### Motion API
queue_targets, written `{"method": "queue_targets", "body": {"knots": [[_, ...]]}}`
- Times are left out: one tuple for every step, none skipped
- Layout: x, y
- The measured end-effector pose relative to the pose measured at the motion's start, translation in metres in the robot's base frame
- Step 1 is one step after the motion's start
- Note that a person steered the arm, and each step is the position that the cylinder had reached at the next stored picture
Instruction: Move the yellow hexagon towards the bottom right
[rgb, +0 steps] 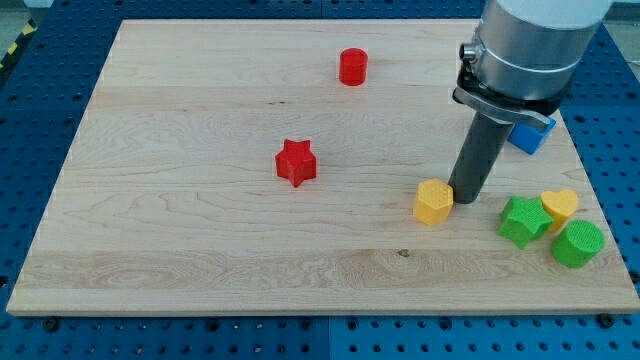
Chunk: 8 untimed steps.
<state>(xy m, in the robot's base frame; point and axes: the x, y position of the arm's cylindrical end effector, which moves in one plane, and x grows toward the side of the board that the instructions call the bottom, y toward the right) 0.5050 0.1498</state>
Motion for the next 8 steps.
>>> {"method": "queue_targets", "body": {"knots": [[-0.014, -0.001], [-0.030, -0.023], [-0.027, -0.070], [0.006, -0.084], [0.022, -0.074], [0.022, -0.056], [0.022, -0.036], [0.026, -0.028]]}}
